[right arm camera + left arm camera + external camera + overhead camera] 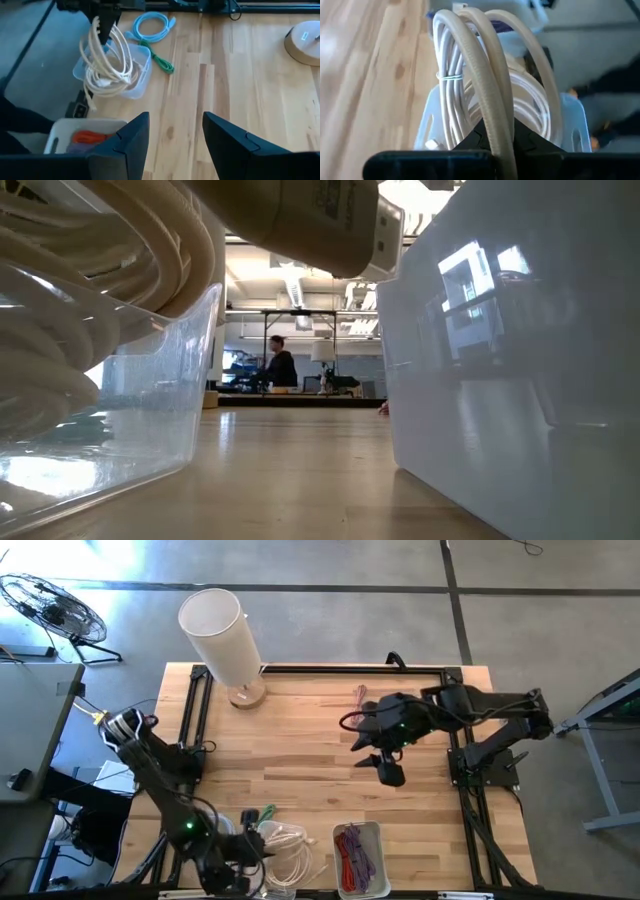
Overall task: Pick & Place USB Port
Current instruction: Put the pink HDMI cable into the transparent bin
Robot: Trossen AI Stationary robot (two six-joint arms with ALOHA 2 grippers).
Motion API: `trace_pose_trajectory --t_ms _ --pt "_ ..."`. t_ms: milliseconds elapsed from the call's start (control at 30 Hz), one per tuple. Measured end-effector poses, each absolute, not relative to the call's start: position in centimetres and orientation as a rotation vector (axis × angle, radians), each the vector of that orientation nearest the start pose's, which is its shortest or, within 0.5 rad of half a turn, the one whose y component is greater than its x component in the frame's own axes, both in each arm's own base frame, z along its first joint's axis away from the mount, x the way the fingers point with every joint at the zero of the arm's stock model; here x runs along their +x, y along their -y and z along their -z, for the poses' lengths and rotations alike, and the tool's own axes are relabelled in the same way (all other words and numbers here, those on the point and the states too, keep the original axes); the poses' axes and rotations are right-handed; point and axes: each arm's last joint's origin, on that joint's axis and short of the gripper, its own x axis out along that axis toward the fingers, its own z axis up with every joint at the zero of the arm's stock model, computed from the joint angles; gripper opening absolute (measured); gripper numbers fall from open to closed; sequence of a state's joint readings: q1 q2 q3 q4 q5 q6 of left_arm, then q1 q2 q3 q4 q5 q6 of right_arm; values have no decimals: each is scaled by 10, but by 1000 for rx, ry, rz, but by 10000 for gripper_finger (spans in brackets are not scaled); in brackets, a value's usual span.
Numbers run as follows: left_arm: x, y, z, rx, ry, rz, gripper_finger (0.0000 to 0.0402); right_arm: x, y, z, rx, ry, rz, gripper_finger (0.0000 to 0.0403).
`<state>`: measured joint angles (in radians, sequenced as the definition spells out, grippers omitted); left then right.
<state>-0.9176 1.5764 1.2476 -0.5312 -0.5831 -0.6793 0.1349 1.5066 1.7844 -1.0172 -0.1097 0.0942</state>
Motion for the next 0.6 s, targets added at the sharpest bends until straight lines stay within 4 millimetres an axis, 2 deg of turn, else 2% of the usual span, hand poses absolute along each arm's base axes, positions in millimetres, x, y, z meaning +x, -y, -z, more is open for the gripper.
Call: trace_pose_trajectory --t_ms 167,300,400,600 --pt "220 257 -267 -298 -638 -92 4 287 -43 -423 28 -798 -231 176" --pt "227 258 -260 -321 -648 -150 4 281 -43 -418 18 -872 -267 176" --pt "237 256 -268 -305 -690 -171 4 277 -44 -415 5 -928 -313 176" --pt "255 250 -293 -250 -898 -203 4 274 -44 -413 -58 -947 -346 176"
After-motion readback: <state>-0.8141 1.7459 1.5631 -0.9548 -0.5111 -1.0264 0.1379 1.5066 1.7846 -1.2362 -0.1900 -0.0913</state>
